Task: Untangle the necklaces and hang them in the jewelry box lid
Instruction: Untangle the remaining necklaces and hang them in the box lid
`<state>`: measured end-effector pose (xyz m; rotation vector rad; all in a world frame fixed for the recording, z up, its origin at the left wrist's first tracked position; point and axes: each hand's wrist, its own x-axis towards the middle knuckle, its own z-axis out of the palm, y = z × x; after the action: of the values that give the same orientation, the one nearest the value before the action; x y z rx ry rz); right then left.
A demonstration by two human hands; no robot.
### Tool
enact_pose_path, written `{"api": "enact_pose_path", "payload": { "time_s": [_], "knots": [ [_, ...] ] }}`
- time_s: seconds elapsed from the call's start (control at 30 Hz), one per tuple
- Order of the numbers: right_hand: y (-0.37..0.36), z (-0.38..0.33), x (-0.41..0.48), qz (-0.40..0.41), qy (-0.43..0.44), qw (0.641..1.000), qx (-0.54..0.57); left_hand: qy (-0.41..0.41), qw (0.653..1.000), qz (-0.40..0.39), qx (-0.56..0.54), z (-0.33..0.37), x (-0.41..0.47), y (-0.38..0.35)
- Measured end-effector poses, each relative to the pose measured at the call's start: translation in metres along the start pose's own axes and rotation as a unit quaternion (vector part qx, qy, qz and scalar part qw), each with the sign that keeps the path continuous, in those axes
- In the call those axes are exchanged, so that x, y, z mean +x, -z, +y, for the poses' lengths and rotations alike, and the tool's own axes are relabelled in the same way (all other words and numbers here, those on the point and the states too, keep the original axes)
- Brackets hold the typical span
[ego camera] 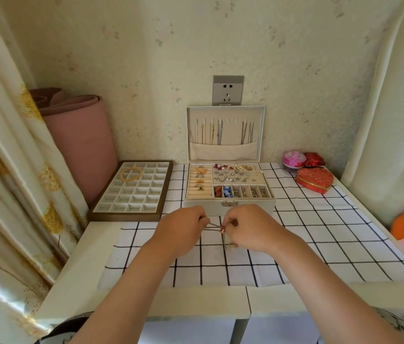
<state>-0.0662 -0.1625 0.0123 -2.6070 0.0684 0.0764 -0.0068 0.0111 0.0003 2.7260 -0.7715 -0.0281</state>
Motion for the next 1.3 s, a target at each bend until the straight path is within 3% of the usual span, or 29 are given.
{"api": "enact_pose_path", "payload": {
  "time_s": [0.13,0.4,0.5,0.67,0.87,1.1,1.3],
  "knots": [
    [0.000,0.006,0.003,-0.037,-0.012,0.998,0.040,0.022,1.000,-0.002,0.014,-0.003,0.002,-0.004],
    [-0.001,0.010,0.002,-0.028,-0.025,0.990,0.135,0.057,0.995,-0.057,-0.055,-0.006,0.001,-0.008],
    [0.002,0.006,0.001,-0.035,-0.025,0.980,0.194,0.032,0.984,-0.077,-0.155,-0.002,-0.001,-0.008],
    [0.006,0.005,-0.001,-0.010,-0.026,0.974,0.223,0.022,0.928,-0.048,-0.369,0.011,-0.007,0.000],
    [0.007,0.004,-0.004,-0.004,-0.010,0.966,0.260,-0.020,0.939,0.021,-0.344,0.009,-0.007,-0.001],
    [0.005,0.003,-0.001,0.022,-0.031,0.964,0.264,0.048,0.968,0.048,-0.241,0.003,-0.002,-0.004],
    [0.005,0.003,0.002,0.060,-0.035,0.963,0.259,0.134,0.913,0.029,-0.384,0.008,0.004,-0.004]
  ]
}}
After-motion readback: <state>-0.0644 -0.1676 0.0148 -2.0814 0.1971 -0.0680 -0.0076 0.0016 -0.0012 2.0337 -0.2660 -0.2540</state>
